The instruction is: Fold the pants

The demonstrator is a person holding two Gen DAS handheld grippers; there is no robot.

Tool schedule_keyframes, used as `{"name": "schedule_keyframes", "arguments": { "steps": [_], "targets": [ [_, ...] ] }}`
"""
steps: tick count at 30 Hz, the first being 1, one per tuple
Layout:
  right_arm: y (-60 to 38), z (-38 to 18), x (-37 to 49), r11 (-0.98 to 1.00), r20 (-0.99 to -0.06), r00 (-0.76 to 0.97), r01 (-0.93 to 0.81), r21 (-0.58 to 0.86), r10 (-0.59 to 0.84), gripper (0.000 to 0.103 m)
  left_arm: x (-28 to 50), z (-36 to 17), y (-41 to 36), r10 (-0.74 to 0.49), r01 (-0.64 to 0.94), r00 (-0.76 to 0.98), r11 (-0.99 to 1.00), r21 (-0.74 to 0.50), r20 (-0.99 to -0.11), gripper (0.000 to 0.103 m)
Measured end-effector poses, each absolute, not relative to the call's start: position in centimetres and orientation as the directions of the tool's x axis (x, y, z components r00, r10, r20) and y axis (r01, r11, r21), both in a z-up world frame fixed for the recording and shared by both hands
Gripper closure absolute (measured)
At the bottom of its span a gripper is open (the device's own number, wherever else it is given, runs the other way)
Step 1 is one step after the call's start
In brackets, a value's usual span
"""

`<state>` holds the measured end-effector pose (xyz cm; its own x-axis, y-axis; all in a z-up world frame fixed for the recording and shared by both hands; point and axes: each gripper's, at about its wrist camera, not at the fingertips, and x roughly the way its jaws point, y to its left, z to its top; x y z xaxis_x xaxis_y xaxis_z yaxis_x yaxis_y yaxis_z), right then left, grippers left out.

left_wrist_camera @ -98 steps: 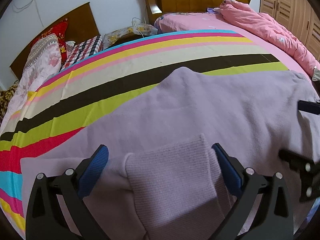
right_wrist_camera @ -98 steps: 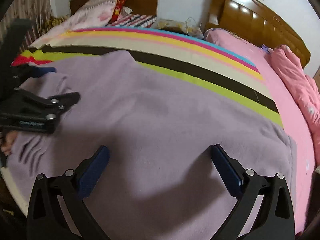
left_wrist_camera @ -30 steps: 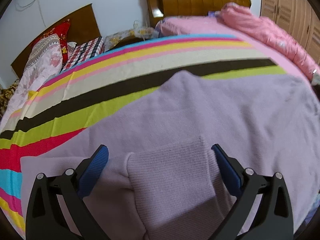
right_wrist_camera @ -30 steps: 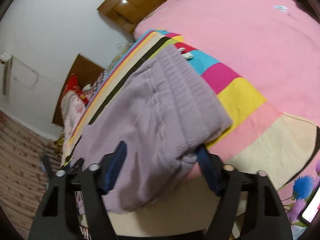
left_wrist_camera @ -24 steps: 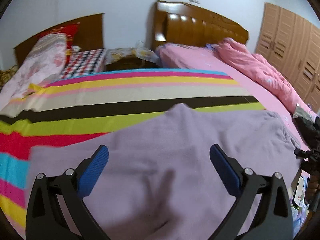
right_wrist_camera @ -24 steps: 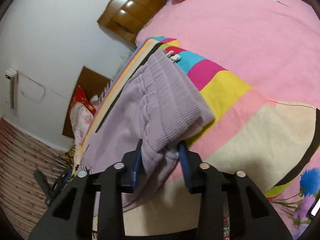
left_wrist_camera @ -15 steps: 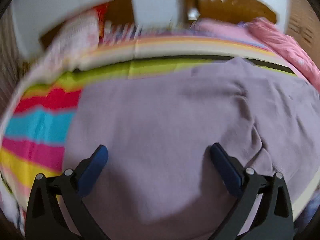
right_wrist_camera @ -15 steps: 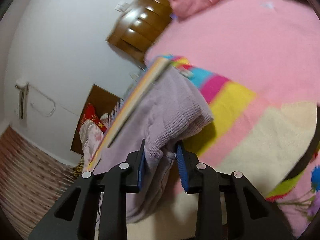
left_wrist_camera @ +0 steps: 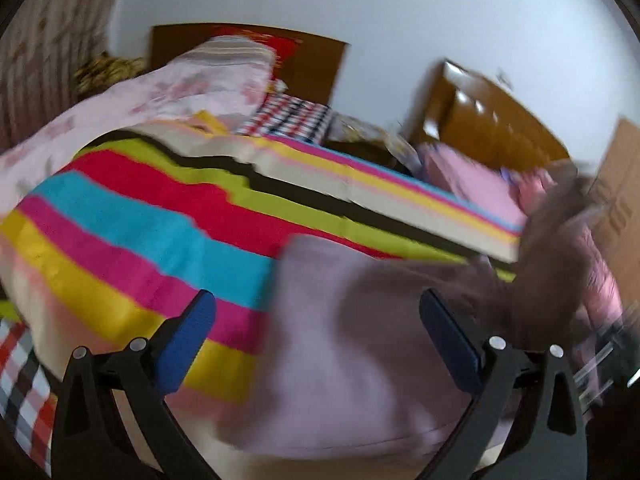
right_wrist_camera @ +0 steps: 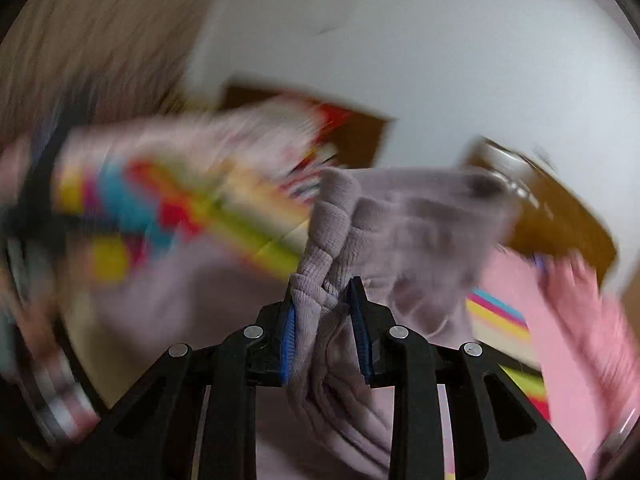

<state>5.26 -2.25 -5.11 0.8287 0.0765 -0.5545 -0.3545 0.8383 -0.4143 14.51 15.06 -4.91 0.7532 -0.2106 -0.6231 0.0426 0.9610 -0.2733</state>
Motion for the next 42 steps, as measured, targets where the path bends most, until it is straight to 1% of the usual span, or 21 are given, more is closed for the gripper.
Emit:
{"name": "schedule_keyframes", "arguments": {
  "steps": [2, 3, 4, 6, 7, 8, 10, 11, 13, 16, 17, 20, 23, 25, 29, 31, 34, 36, 38, 40, 42],
  "targets": [
    [0.4, -9.6, 5.3, 0.757, -0.621, 0.781, -0.447, -0.477, 0.070, 0.073, 14.2, -5.2, 16.9, -0.241, 0.039, 0.746, 0.946, -0.320, -0.621, 0.002],
    [0.9, -10.6, 4.5, 0.736, -0.575, 0.817, -0.416, -0.534, 0.044, 0.072, 14.1, -5.5, 17.4, -0.281, 0.054, 0.734, 0.932, -0.360, -0.618, 0.002],
    [0.8, -10.5, 3.4, 0.738, -0.532, 0.846, -0.387, -0.552, 0.046, 0.062, 13.9, -5.9, 17.9, -0.317, 0.064, 0.720, 0.916, -0.396, -0.617, 0.002],
    [-1.0, -9.2, 2.2, 0.774, -0.555, 0.822, -0.435, -0.459, 0.133, 0.060, 13.5, -6.3, 18.1, -0.354, 0.082, 0.708, 0.901, -0.427, -0.611, 0.002],
    [-2.4, -7.9, 1.3, 0.792, -0.563, 0.797, -0.481, -0.375, 0.218, 0.057, 13.5, -6.4, 18.0, -0.388, 0.100, 0.698, 0.885, -0.455, -0.602, 0.002],
    [-4.1, -6.8, 0.3, 0.811, -0.548, 0.792, -0.494, -0.315, 0.270, 0.057, 13.7, -6.7, 18.0, -0.458, 0.132, 0.675, 0.846, -0.516, -0.579, 0.002],
    [-7.0, -5.2, -1.2, 0.845, -0.507, 0.813, -0.464, -0.266, 0.286, 0.057, 13.9, -7.1, 17.0, -0.593, 0.202, 0.615, 0.756, -0.623, -0.519, 0.002],
    [-8.6, -4.6, -1.0, 0.866, -0.494, 0.827, -0.431, -0.253, 0.267, 0.057, 14.0, -7.1, 16.4, -0.627, 0.224, 0.592, 0.732, -0.644, -0.506, 0.002],
    [-11.8, -4.0, -1.2, 0.903, -0.484, 0.849, -0.360, -0.232, 0.214, 0.056, 14.3, -7.5, 14.3, -0.667, 0.247, 0.519, 0.715, -0.654, -0.534, 0.002],
    [-15.7, -3.9, -1.5, 0.944, -0.485, 0.859, -0.278, -0.176, 0.162, 0.055, 14.7, -9.1, 11.7, -0.677, 0.218, 0.427, 0.721, -0.658, -0.600, 0.006],
    [-16.1, -4.0, -1.2, 0.951, -0.486, 0.859, -0.265, -0.157, 0.159, 0.054, 14.7, -9.6, 11.1, -0.688, 0.219, 0.409, 0.712, -0.668, -0.599, 0.008],
    [-18.4, -4.4, -1.0, 0.971, -0.485, 0.861, -0.224, -0.084, 0.157, 0.043, 15.3, -11.0, 10.4, -0.688, 0.176, 0.376, 0.711, -0.681, -0.621, 0.016],
    [-20.2, -4.8, -0.9, 0.981, -0.478, 0.863, -0.193, -0.006, 0.167, 0.041, 16.3, -12.4, 10.3, -0.704, 0.135, 0.364, 0.688, -0.713, -0.610, 0.023],
    [-20.8, -5.2, -1.5, 0.981, -0.470, 0.863, -0.192, 0.029, 0.183, 0.041, 16.7, -12.6, 10.4, -0.716, 0.121, 0.367, 0.669, -0.733, -0.593, 0.024],
    [-21.2, -6.0, -2.5, 0.977, -0.465, 0.864, -0.215, 0.009, 0.194, 0.037, 17.9, -12.6, 9.7, -0.677, 0.109, 0.373, 0.712, -0.694, -0.635, 0.039],
    [-21.3, -7.1, -3.2, 0.975, -0.479, 0.861, -0.217, -0.043, 0.170, 0.028, 18.0, -13.0, 9.5, -0.653, 0.100, 0.377, 0.733, -0.673, -0.656, 0.046],
    [-21.1, -9.1, -3.6, 0.967, -0.527, 0.840, -0.226, -0.120, 0.131, 0.028, 17.7, -13.2, 9.2, -0.620, 0.121, 0.408, 0.765, -0.633, -0.671, 0.049],
    [-21.0, -10.2, -3.5, 0.970, -0.556, 0.825, -0.205, -0.134, 0.098, 0.028, 17.5, -13.1, 9.5, -0.608, 0.120, 0.416, 0.774, -0.622, -0.676, 0.055],
    [-21.3, -10.7, -3.2, 0.979, -0.562, 0.825, -0.160, -0.129, 0.061, 0.028, 17.2, -13.1, 9.9, -0.599, 0.117, 0.422, 0.780, -0.614, -0.681, 0.059],
    [-21.8, -10.5, -2.8, 0.990, -0.557, 0.826, -0.133, -0.045, 0.086, 0.028, 17.1, -13.0, 10.0, -0.591, 0.121, 0.425, 0.788, -0.604, -0.686, 0.061],
    [-21.6, -10.4, -2.5, 0.993, -0.555, 0.829, -0.109, -0.040, 0.069, 0.028, 17.0, -13.0, 9.9, -0.584, 0.117, 0.432, 0.792, -0.599, -0.688, 0.065]
  ]
}}
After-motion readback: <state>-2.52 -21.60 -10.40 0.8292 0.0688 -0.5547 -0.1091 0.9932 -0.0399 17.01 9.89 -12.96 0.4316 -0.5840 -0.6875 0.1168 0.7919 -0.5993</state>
